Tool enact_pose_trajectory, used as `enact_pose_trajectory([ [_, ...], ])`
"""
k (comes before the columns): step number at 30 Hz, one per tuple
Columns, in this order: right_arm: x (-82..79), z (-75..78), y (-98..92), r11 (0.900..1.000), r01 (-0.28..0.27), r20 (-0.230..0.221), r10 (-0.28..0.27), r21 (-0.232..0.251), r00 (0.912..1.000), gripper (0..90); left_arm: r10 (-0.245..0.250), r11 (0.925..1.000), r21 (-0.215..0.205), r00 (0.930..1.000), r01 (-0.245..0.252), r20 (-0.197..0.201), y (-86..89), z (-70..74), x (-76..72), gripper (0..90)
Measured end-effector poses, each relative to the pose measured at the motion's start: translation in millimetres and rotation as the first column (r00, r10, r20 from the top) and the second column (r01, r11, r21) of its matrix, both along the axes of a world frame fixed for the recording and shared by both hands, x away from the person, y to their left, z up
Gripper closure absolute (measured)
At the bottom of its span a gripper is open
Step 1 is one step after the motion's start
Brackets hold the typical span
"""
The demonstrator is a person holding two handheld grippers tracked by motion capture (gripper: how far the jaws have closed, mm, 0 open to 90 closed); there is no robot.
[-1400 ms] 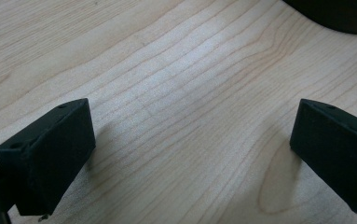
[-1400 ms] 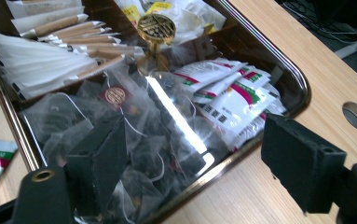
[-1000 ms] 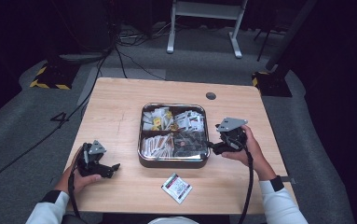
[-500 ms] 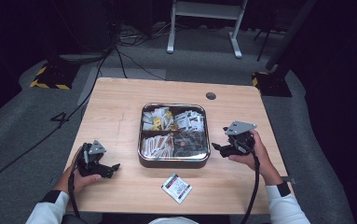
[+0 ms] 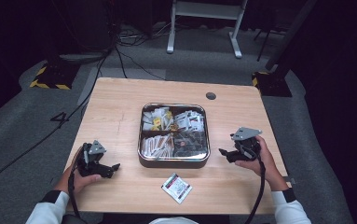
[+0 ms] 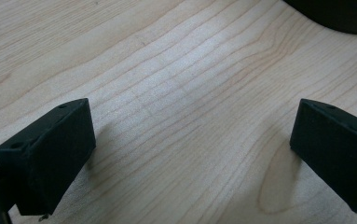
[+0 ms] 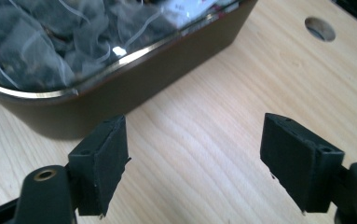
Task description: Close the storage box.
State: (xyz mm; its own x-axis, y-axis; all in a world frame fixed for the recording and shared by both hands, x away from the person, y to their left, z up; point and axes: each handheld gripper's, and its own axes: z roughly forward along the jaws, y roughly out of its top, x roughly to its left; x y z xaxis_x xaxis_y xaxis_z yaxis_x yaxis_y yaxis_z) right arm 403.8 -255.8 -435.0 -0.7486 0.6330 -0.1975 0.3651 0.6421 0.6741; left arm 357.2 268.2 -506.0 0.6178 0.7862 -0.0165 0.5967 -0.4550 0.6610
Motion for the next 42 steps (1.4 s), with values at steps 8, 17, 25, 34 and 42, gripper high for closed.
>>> enact_pose_trajectory([
  [8, -5.2, -11.2, -15.1, 1.0, 0.024, -0.02, -0.024, 0.002, 0.9995, 23.8, 0.0, 1.0, 0.0, 1.0, 0.0, 0.0, 0.0, 0.0, 0.0, 0.2],
  [17, -11.5, -26.4, -31.3, 0.998, 0.053, -0.035, -0.054, -0.031, 0.9979, 23.4, 0.0, 1.0, 0.0, 1.0, 0.0, 0.001, 0.1, 0.0, -0.1, 0.2],
  [25, -16.0, -34.2, -44.0, 0.997, 0.079, -0.044, -0.079, -0.011, 0.9959, 23.0, 0.004, 1.0, -0.001, 1.0, -0.004, 0.001, -0.1, -0.1, -0.4, 0.2],
  [34, -25.6, -43.4, -57.6, 0.995, 0.1, -0.053, -0.099, 0.017, 0.9937, 22.5, 0.004, 1.0, -0.001, 1.0, -0.004, 0.001, -0.1, -0.1, -0.5, 0.2],
  [42, -32.7, -53.5, -72.9, 0.987, 0.145, -0.081, -0.139, 0.073, 0.987, 22.1, 0.007, 1.0, -0.004, 1.0, -0.007, -0.001, -0.3, -0.2, -0.6, 0.2],
])
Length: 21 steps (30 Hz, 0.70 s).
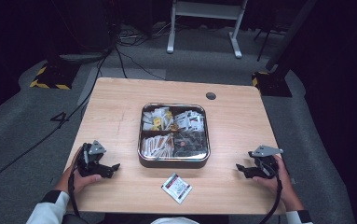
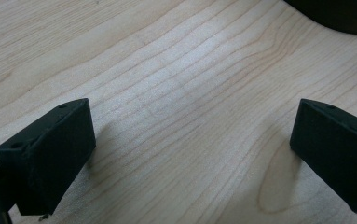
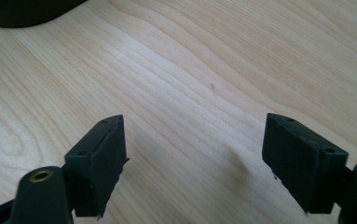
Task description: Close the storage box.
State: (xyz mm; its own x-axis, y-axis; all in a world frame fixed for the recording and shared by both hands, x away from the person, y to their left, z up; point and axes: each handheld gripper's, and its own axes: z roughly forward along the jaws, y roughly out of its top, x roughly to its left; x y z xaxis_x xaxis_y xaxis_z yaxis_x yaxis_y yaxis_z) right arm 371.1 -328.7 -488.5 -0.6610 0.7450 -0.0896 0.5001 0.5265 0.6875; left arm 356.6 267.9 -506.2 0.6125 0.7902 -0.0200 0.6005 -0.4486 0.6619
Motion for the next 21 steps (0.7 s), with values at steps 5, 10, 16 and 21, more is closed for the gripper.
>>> enact_pose_trajectory([
  [5, -5.7, -6.9, -8.7, 0.999, 0.03, -0.017, -0.029, 0.035, 0.9994, 21.9, -0.003, 1.0, 0.002, 1.0, 0.003, 0.001, 0.2, 0.1, 0.3, 0.2],
  [10, -11.1, -13.4, -15.0, 0.993, 0.07, -0.017, -0.068, 0.097, 0.9975, 20.9, 0.002, 1.0, 0.001, 1.0, -0.002, 0.002, 0.0, 0.0, -0.2, 0.3],
  [16, -17.0, -15.7, -18.9, 0.989, 0.097, -0.001, -0.097, 0.108, 0.9952, 19.6, 0.004, 1.0, -0.001, 1.0, -0.004, 0.003, -0.1, -0.2, -0.4, 0.4],
  [21, -17.0, -15.7, -19.0, 0.989, 0.097, -0.001, -0.098, 0.108, 0.9952, 19.6, 0.003, 1.0, 0.0, 1.0, -0.003, 0.004, -0.1, -0.2, -0.6, 0.4],
])
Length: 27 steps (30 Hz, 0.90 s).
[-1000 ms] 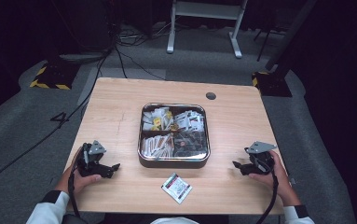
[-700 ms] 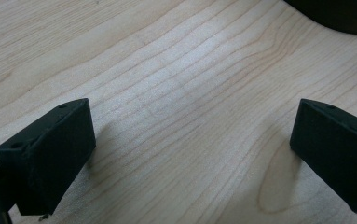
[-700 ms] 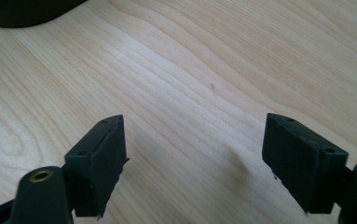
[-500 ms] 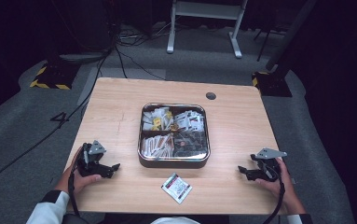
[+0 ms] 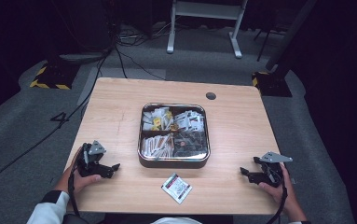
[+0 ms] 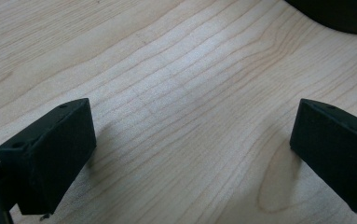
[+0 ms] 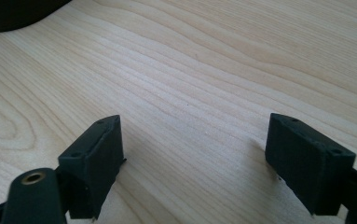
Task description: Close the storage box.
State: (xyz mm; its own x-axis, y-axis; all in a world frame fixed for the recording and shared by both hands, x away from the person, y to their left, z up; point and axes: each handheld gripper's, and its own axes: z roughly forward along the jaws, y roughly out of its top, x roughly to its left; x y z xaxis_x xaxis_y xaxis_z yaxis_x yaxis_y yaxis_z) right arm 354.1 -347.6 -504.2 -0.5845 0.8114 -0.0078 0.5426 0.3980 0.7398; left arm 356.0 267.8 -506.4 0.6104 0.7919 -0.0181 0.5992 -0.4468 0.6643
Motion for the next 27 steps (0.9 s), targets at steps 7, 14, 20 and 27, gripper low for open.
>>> enact_pose_trajectory([
  [7, 2.3, 0.0, 1.4, 1.0, 0.008, -0.003, -0.008, 0.001, 1.0, 18.3, -0.005, 1.0, 0.001, 1.0, 0.005, 0.0, 0.8, 0.0, -0.9, 0.4],
  [14, 4.1, -0.1, 2.3, 1.0, 0.018, -0.003, -0.018, 0.001, 0.9998, 18.0, -0.002, 1.0, 0.002, 1.0, 0.002, -0.004, 1.6, 0.2, -1.1, 0.3],
  [20, 4.1, -0.1, 2.3, 1.0, 0.017, -0.002, -0.017, 0.0, 0.9998, 18.1, -0.003, 1.0, 0.001, 1.0, 0.003, -0.006, 1.3, 0.2, -0.4, 0.0],
  [27, 4.1, -0.1, 2.3, 1.0, 0.018, -0.002, -0.018, 0.001, 0.9998, 18.0, 0.001, 1.0, -0.001, 1.0, -0.001, -0.006, 1.1, 0.1, -0.7, 0.1],
])
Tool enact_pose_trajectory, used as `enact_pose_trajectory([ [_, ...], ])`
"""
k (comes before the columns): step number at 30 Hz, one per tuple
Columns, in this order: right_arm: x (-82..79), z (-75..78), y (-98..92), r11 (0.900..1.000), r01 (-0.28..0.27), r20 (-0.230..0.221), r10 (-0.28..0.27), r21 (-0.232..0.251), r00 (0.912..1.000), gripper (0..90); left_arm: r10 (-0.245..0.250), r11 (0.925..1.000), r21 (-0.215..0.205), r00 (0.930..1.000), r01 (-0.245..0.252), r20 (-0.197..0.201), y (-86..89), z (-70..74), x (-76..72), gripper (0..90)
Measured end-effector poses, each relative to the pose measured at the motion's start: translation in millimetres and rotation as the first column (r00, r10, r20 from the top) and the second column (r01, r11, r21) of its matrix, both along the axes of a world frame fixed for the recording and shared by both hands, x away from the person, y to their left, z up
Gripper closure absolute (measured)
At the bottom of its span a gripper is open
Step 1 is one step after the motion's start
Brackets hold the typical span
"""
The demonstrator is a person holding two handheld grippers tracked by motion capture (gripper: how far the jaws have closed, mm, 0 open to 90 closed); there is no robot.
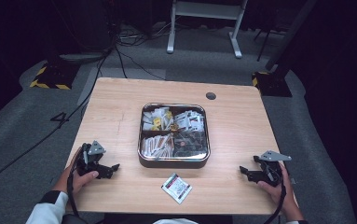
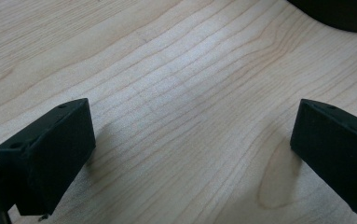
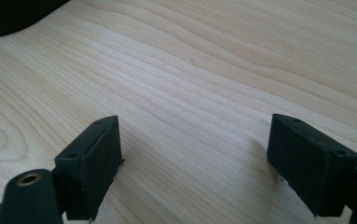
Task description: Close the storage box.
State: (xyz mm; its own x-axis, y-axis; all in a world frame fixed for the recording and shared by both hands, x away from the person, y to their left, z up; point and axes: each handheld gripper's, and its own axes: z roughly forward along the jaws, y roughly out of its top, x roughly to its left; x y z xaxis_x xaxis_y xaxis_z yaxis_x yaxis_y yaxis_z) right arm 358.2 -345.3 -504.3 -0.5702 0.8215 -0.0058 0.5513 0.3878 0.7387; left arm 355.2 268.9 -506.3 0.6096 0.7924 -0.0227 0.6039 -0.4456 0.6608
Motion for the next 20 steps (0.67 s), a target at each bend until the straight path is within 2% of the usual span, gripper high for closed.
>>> enact_pose_trajectory([
  [20, 0.4, 0.0, 0.0, 1.0, 0.001, 0.0, -0.001, -0.001, 1.0, 18.0, -0.001, 1.0, -0.001, 1.0, 0.001, -0.001, 0.1, 0.1, 0.2, 0.0],
])
